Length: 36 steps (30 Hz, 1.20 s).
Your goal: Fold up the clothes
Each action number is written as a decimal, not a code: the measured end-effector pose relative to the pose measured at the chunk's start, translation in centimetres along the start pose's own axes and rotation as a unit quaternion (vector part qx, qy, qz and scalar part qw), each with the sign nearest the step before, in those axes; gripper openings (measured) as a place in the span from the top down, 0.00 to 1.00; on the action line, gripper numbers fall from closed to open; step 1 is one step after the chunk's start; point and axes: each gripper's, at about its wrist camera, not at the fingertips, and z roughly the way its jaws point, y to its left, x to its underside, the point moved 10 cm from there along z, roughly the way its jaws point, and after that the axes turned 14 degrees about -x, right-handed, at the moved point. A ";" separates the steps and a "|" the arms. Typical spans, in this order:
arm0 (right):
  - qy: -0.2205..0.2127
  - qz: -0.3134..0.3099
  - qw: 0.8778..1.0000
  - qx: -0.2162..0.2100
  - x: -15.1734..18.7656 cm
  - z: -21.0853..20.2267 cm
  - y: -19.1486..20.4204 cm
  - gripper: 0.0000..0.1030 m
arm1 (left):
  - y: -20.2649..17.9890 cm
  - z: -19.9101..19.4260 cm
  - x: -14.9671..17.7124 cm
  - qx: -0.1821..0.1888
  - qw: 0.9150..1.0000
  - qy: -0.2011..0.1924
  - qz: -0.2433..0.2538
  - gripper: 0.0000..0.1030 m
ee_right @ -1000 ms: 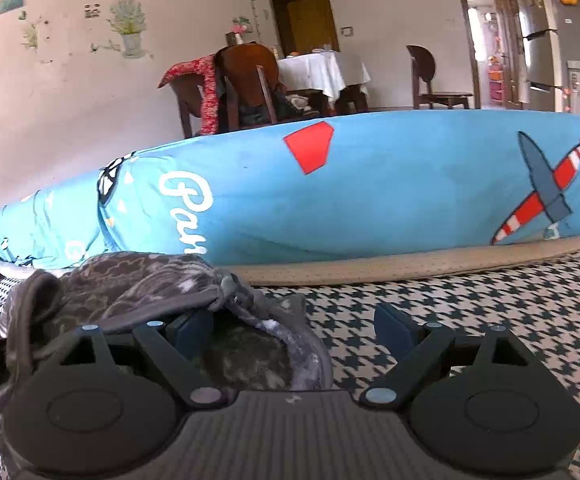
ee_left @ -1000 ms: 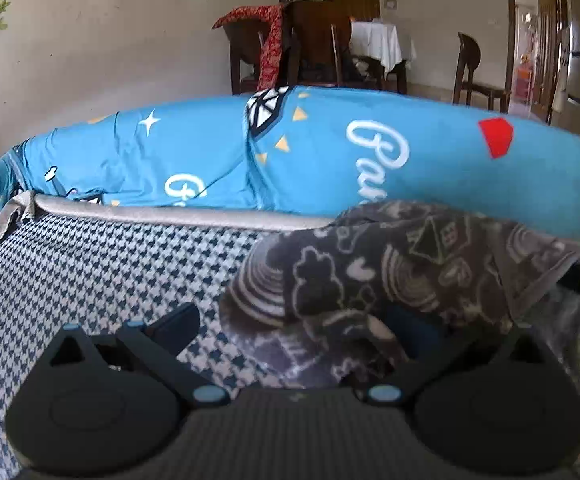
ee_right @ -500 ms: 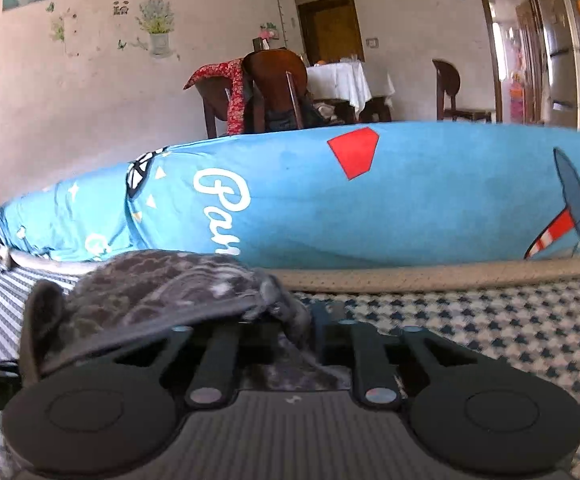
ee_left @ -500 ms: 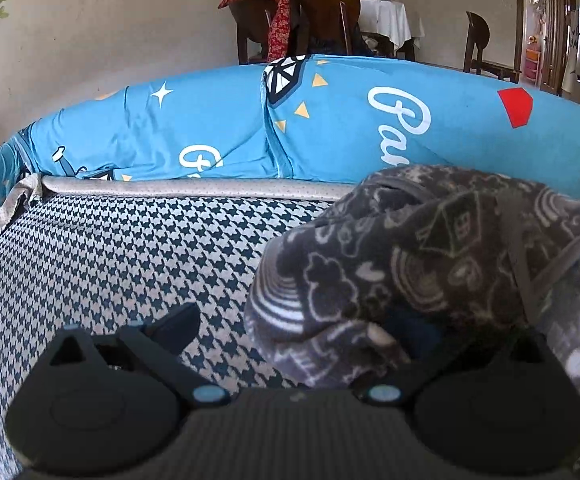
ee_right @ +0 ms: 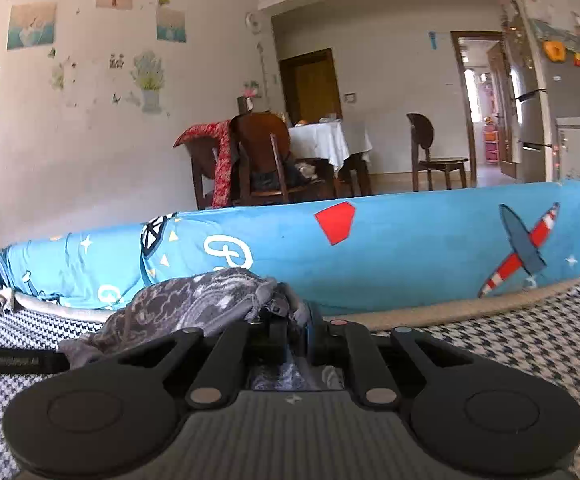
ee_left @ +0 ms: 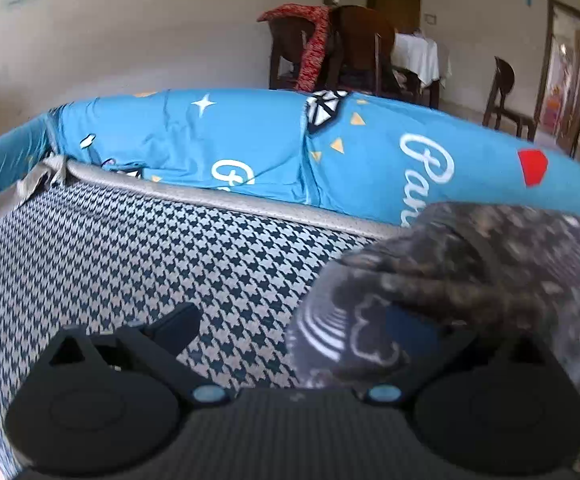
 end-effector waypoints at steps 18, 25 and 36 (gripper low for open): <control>-0.006 0.008 0.998 0.067 6.0 -13.9 -0.5 0.90 | 2.5 -4.5 7.8 0.008 1.000 0.005 -0.012 0.00; 0.020 -0.005 0.996 0.081 9.0 -17.2 0.2 0.90 | 2.8 -6.3 10.5 0.019 1.000 0.000 0.008 0.00; 0.087 -0.005 0.993 0.075 14.5 -21.2 2.0 0.91 | 3.8 -7.6 13.1 0.026 0.999 0.005 0.018 0.00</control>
